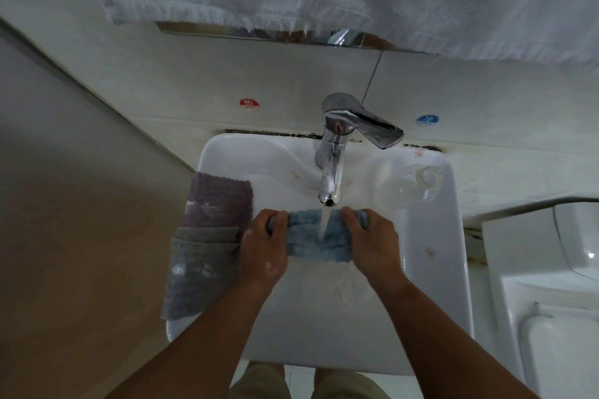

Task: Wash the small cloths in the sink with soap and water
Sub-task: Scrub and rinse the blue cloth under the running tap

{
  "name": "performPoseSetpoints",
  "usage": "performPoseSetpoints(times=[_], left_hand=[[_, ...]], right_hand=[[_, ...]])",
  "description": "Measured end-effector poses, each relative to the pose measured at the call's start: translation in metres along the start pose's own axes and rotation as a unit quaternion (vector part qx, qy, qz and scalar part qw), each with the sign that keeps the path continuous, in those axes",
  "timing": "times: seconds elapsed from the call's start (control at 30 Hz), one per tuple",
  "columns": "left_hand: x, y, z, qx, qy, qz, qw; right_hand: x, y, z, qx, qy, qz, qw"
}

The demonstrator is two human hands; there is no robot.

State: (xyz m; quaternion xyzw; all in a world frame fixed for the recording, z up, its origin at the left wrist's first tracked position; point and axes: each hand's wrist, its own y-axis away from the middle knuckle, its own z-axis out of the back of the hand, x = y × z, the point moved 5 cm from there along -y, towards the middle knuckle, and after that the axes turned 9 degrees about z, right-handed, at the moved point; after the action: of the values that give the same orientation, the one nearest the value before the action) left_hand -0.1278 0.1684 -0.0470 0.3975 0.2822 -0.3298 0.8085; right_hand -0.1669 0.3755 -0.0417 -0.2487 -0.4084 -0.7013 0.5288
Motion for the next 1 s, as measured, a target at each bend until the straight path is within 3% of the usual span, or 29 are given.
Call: performPoseSetpoints(times=[0.13,0.27,0.37,0.47,0.6,0.7,0.77,0.83,0.9,1.0], left_hand=[[0.002,-0.001,0.002,-0.006,-0.014,-0.005,1.000],[-0.001,0.007,-0.011,0.061,0.097,0.063,0.991],[-0.008,0.021,-0.022,0.119,0.127,0.056,0.983],[-0.010,0.028,-0.027,0.105,0.130,0.037,0.985],[-0.019,0.039,-0.032,0.089,0.113,0.017,0.989],[-0.018,0.038,-0.034,0.076,0.101,0.008,0.992],[-0.017,0.037,-0.033,0.064,0.099,0.001,0.993],[-0.019,0.038,-0.031,0.042,0.090,-0.006,0.995],[-0.019,0.039,-0.032,0.022,0.077,-0.007,0.997],[-0.014,0.038,-0.040,0.039,0.057,-0.008,0.998]], right_hand=[[-0.010,0.000,0.011,-0.035,-0.009,-0.035,0.999],[-0.007,0.013,-0.002,-0.030,-0.167,-0.114,0.979],[0.011,0.023,-0.019,0.037,-0.185,-0.024,0.982],[0.022,0.029,-0.030,0.088,-0.188,0.054,0.977],[0.013,0.025,-0.035,0.031,-0.129,-0.012,0.991],[0.011,0.030,-0.043,0.088,-0.143,-0.067,0.984],[0.015,0.034,-0.044,0.105,-0.152,-0.054,0.981],[0.018,0.035,-0.042,0.054,-0.185,-0.028,0.981],[0.022,0.037,-0.039,0.000,-0.276,-0.018,0.961],[0.023,0.039,-0.043,-0.003,-0.416,-0.068,0.907]])
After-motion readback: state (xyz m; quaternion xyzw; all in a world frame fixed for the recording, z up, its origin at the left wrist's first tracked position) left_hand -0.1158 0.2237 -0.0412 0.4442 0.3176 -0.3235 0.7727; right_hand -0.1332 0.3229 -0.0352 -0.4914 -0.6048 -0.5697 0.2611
